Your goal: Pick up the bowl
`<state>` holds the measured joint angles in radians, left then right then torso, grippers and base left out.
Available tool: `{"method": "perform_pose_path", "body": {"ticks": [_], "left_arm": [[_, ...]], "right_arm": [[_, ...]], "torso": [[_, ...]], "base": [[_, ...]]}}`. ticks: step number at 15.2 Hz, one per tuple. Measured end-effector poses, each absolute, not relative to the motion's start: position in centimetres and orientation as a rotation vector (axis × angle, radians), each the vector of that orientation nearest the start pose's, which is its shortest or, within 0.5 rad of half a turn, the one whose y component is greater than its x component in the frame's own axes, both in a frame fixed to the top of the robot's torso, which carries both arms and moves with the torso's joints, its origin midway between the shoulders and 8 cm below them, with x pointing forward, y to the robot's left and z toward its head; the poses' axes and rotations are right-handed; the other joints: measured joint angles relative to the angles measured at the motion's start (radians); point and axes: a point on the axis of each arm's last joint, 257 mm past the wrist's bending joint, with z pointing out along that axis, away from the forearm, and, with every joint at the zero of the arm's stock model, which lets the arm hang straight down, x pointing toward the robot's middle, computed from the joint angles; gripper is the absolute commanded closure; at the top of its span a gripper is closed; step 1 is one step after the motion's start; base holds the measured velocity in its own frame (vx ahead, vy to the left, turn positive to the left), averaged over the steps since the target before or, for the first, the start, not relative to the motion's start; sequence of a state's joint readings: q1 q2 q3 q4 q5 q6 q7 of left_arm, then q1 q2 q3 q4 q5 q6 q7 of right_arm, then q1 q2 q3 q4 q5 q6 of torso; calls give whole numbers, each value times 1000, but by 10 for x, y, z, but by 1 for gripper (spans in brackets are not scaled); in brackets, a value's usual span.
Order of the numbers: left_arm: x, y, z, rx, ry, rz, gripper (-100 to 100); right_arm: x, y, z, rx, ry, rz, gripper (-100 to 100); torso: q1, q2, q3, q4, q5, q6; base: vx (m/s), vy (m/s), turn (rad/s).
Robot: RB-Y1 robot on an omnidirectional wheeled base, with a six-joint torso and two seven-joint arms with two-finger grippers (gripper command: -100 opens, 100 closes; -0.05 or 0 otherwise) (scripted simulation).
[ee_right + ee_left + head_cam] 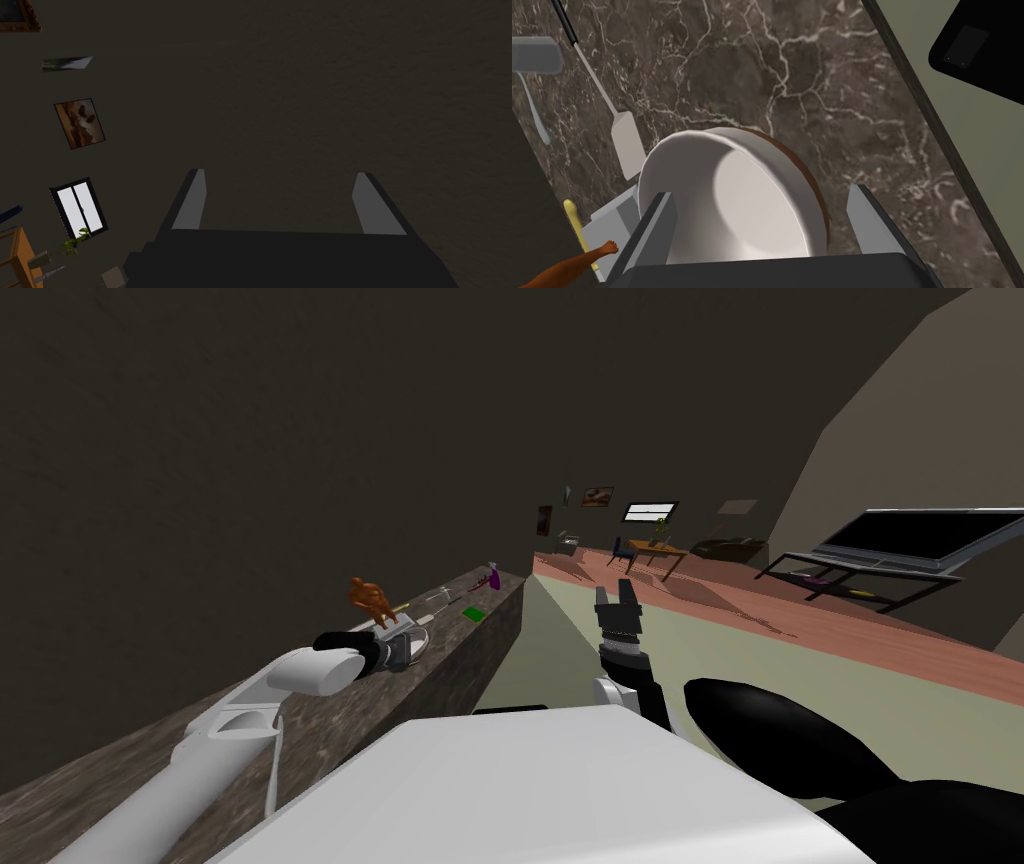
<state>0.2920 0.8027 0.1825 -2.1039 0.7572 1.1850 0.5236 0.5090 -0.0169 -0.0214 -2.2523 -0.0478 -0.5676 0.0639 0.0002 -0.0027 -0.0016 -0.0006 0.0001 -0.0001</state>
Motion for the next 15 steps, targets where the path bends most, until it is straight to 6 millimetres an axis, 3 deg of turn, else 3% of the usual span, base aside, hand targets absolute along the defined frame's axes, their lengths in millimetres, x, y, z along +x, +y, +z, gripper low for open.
{"method": "perform_pose_path", "body": {"ticks": [15], "left_arm": [[308, 416, -296, -2469, 1575, -424, -100]], "right_arm": [[335, -291, 23, 624, 587, 1254, 0]], "torso": [[0, 1, 0, 0, 0, 0]], "base": [[30, 5, 2]]}}
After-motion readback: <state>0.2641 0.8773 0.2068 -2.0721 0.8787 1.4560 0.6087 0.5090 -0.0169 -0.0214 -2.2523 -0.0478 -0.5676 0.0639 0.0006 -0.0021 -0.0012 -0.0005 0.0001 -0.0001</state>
